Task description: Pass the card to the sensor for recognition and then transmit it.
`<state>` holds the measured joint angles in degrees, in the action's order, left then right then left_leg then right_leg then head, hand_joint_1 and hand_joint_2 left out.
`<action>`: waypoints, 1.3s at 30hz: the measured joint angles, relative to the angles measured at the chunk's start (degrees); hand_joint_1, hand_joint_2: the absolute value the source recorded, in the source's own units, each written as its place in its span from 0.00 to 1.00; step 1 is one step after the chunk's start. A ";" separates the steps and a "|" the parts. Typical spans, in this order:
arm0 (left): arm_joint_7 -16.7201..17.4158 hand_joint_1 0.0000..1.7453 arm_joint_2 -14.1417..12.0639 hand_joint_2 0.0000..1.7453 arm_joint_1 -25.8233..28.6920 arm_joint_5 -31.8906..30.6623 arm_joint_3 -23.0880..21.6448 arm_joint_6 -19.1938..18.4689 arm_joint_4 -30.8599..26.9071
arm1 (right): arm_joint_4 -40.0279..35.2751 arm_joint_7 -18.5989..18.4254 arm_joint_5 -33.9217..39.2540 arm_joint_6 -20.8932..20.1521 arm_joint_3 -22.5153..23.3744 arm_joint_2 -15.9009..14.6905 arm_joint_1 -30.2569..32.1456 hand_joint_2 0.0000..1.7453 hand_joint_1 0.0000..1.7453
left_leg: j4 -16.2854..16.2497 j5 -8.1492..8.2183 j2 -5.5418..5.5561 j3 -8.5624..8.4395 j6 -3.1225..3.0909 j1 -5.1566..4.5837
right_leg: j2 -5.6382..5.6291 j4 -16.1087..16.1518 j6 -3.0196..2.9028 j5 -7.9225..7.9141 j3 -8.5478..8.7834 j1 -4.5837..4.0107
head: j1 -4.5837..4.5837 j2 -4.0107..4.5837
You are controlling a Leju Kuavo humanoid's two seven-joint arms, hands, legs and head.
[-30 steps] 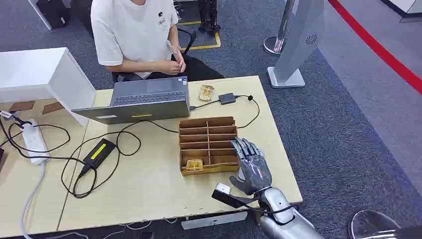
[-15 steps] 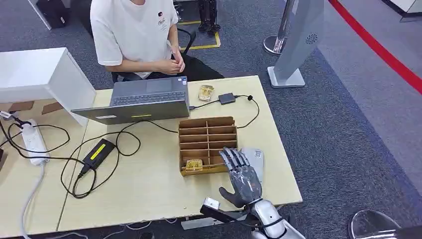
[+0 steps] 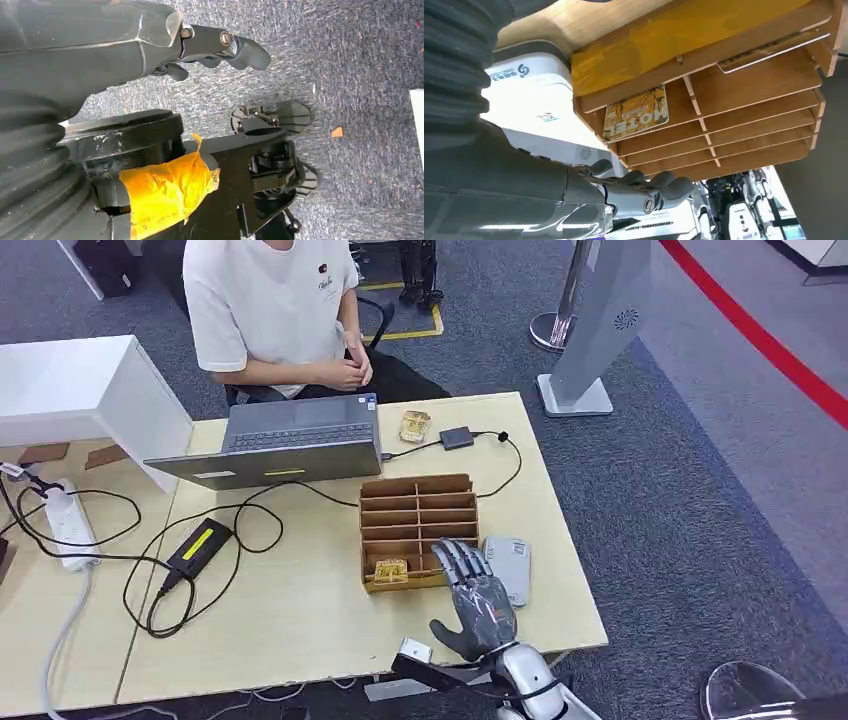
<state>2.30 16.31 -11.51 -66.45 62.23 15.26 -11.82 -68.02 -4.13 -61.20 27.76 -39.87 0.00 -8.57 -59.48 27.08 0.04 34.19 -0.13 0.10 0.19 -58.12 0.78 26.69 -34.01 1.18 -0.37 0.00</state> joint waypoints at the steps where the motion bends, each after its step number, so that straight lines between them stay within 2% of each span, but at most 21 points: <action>1: 0.00 0.00 0.00 1.00 0.00 0.00 0.02 0.00 0.00 | 0.00 0.00 0.00 -0.02 0.00 0.02 0.00 1.00 0.00 | 0.00 0.00 0.00 0.00 0.00 0.00 | 0.00 0.00 0.00 0.00 0.00 0.00 | 0.00 0.00; 15: 0.20 0.00 0.00 1.00 -0.01 -0.30 0.00 -0.35 0.00 | 0.00 0.13 0.02 -0.88 -0.02 0.48 -0.10 1.00 0.00 | 0.00 0.00 0.00 0.00 0.00 0.00 | 0.00 0.00 0.00 0.00 0.00 0.00 | 0.02 -0.02; 26: 0.59 0.00 0.02 1.00 -0.06 -1.05 0.00 -0.90 0.00 | 0.42 -0.66 0.00 -2.16 0.11 1.18 -2.47 1.00 0.00 | 0.00 0.00 0.00 0.00 0.00 0.00 | 0.00 0.00 0.00 0.00 0.00 0.00 | 0.02 -0.02; 29: 0.59 0.00 0.04 1.00 -0.11 -1.11 0.00 -0.96 0.00 | 1.84 0.81 2.54 -2.08 0.00 1.14 -4.91 1.00 0.00 | 0.00 0.00 -0.07 -0.03 0.00 0.00 | -0.10 0.00 0.00 -0.01 -0.01 0.00 | 0.00 -0.02; 39: 0.59 0.00 0.07 1.00 -0.18 -1.40 0.00 -0.96 0.00 | 5.49 1.99 5.09 -1.77 -0.04 0.79 -9.01 1.00 0.00 | -0.01 -0.01 -0.06 -0.04 0.01 0.00 | -0.07 0.00 -0.01 -0.02 0.00 0.00 | 0.00 0.00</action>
<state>2.89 16.37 -11.70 -67.84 62.23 14.29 -11.82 -62.53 -2.14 -56.11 25.99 -39.91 0.79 -17.58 -59.49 27.07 -0.03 34.15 -0.12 0.10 0.12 -58.13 0.76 26.68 -34.01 1.18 -0.37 0.00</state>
